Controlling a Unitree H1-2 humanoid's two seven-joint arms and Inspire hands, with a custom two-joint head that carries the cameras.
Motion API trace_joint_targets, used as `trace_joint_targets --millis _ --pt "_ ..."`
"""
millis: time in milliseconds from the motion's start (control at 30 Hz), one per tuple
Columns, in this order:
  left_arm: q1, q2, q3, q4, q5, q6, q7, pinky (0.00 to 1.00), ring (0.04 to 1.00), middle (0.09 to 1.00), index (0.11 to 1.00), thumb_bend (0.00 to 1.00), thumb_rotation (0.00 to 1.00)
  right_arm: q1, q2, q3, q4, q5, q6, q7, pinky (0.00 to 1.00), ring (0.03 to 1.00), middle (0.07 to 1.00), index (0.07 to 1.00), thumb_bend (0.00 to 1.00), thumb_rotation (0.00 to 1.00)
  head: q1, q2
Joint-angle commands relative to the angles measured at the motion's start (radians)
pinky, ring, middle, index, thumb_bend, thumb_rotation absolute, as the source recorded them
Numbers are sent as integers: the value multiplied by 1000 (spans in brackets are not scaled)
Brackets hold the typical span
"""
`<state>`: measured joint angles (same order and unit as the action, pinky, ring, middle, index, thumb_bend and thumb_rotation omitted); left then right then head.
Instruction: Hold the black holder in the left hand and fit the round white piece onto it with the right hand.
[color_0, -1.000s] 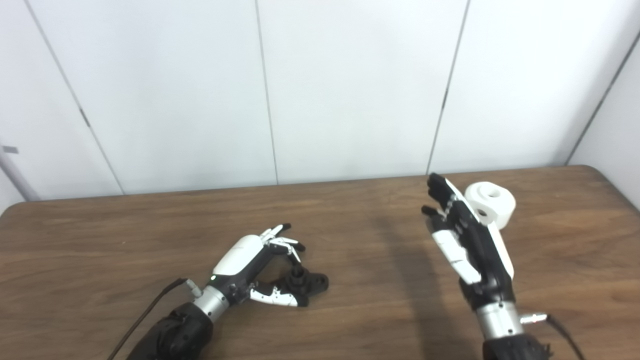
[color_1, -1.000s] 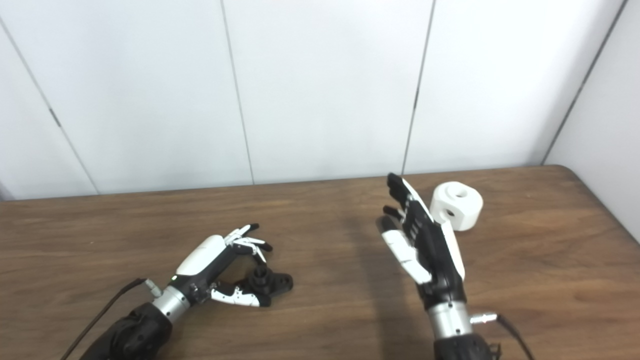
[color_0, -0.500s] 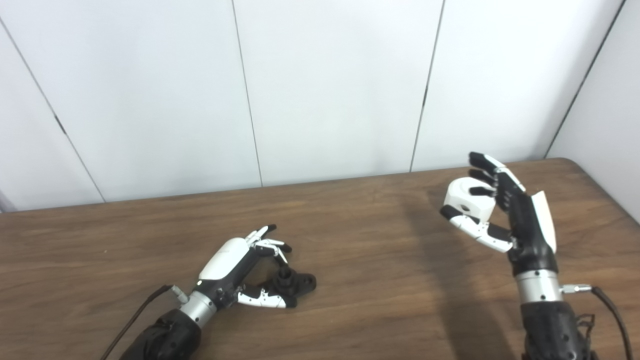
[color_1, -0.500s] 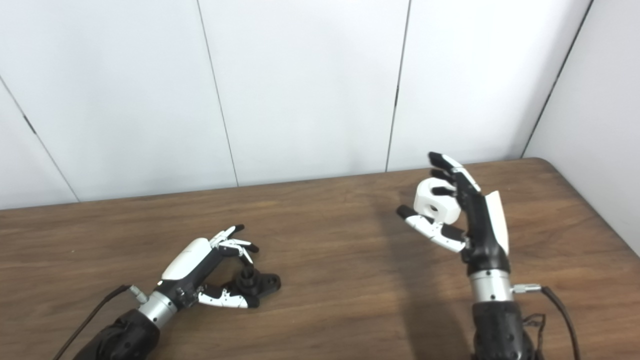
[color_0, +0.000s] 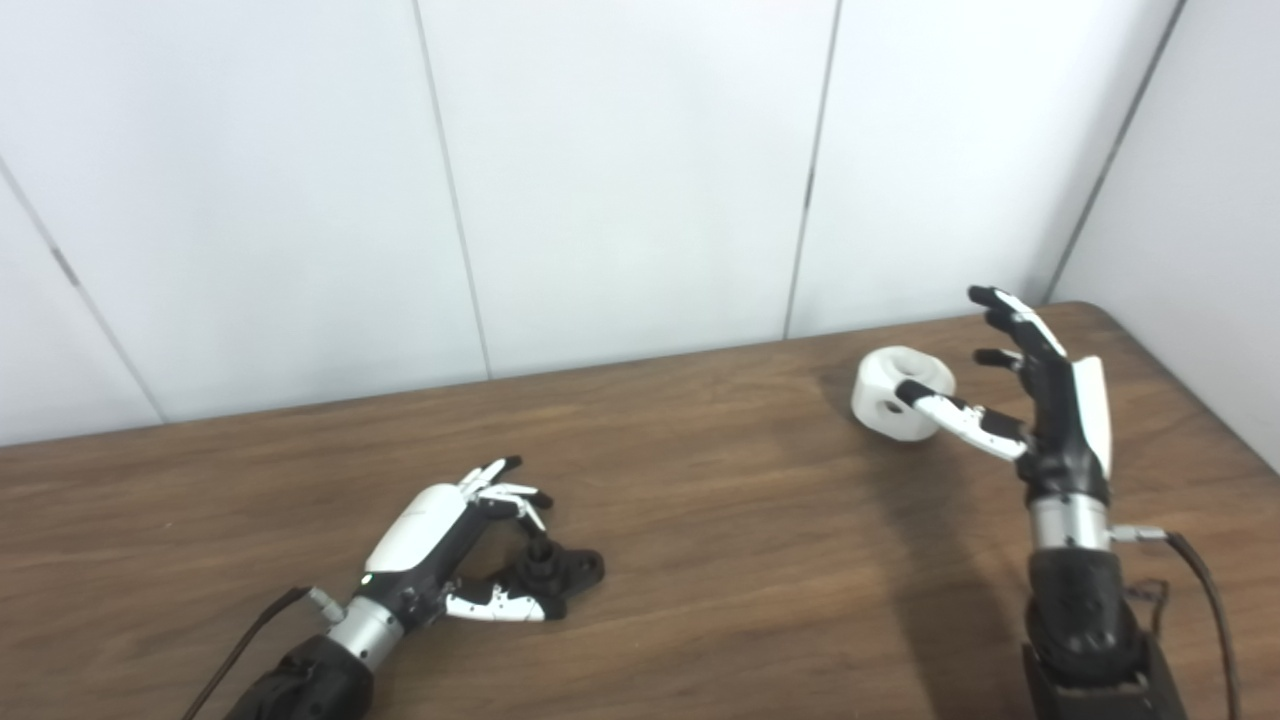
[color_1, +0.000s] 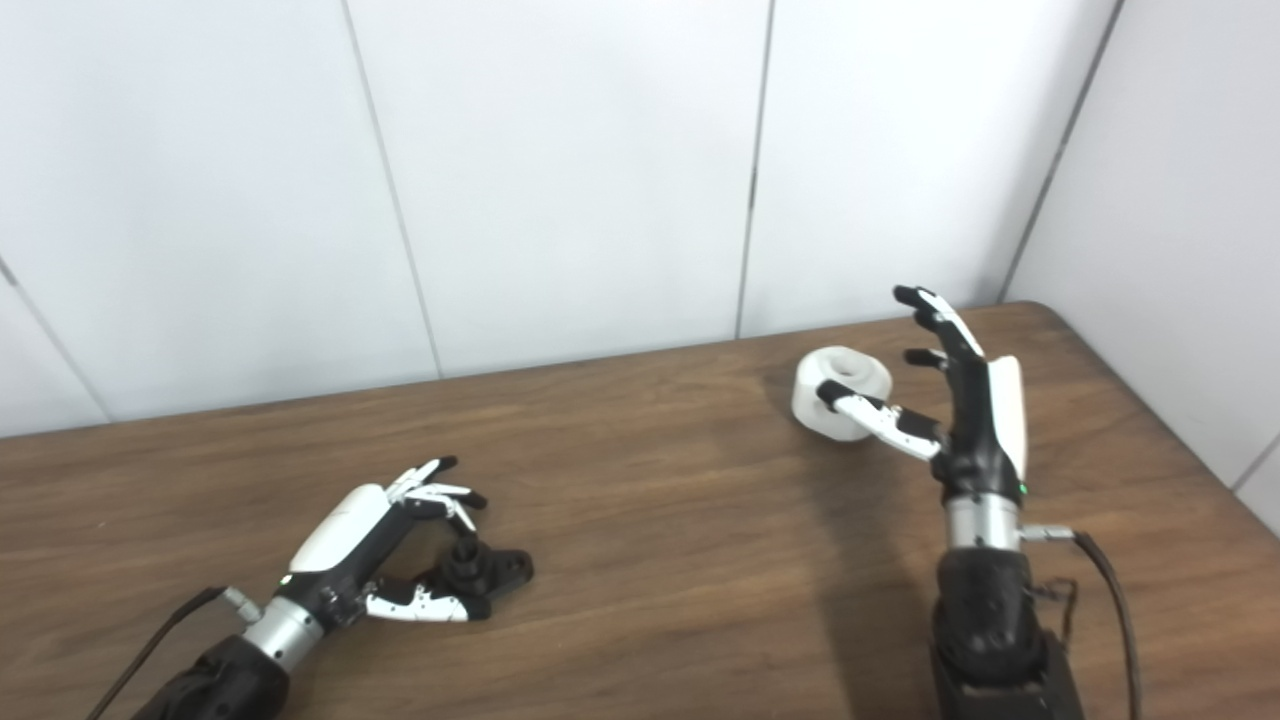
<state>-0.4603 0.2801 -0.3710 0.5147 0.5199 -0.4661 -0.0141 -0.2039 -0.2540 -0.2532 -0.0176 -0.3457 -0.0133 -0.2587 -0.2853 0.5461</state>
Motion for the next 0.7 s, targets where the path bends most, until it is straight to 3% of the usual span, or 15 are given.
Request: trace_joint_targets --millis 0,233,300,333,467,667 --pt "25 0 -25 45 -19 -4 22 1000 978 783 481 523 52 -44 -41 4 -16 -48 -7 -26 738 886 898 806 658 327 -9 -2" --pt "14 19 -59 54 -42 -3 42 1000 962 778 481 523 51 -85 -71 17 53 -97 18 -53 803 918 888 807 672 290 -45 -14" --pt "13 20 -59 51 -47 -3 40 1000 960 779 481 523 51 -95 -78 20 69 -101 24 -56 865 941 892 816 680 294 -45 -15" --pt "13 21 -59 51 -52 -3 39 1000 955 778 482 522 49 -98 -84 25 75 -110 32 -54 942 974 908 831 693 311 -46 -15" --pt "9 27 -63 53 -55 -3 37 1000 952 780 482 522 48 -107 -103 44 98 -146 46 -59 947 994 921 838 725 325 -57 -19" --pt "7 34 -64 47 -68 -3 37 1000 935 774 482 522 48 -124 -142 93 144 -206 72 -55 936 1000 945 855 833 434 -72 -21"
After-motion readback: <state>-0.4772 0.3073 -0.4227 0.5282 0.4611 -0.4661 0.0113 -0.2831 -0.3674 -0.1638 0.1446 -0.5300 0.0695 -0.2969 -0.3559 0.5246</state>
